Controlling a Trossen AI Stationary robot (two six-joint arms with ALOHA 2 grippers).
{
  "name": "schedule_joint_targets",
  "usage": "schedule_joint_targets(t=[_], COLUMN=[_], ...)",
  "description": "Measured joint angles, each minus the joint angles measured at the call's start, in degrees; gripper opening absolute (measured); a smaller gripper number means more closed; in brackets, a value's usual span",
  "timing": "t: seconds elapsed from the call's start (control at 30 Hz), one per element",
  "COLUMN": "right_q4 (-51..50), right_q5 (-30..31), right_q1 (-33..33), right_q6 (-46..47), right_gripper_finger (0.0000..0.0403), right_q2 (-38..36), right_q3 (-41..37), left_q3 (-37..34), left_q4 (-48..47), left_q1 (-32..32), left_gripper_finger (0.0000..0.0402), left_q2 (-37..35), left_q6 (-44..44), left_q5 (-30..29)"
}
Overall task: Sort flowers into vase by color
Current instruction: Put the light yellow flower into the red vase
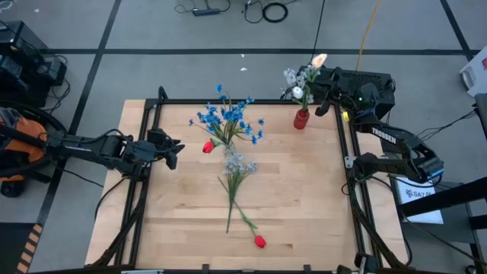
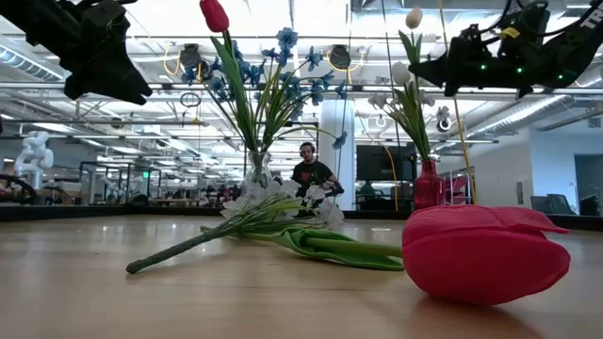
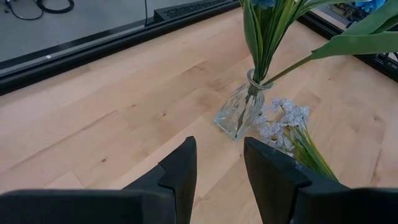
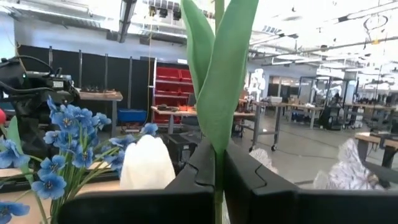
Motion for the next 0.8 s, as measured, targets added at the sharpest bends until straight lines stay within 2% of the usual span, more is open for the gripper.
schedule_joint_targets(t=[0.8], right_q4=[-12.75], right_q5=[-0.44], right_q1=[0.02], right_q6=[-8.89], right_gripper_finger=[0.0000], right_q2=[0.00], right_q3=[-0.05], left_q3=[0.00], left_q4=[0.30], left_q1=[0.02], left_gripper_finger=[0.0139], left_q2=[0.00], left_q6=[-0.04], left_q5=[0.02])
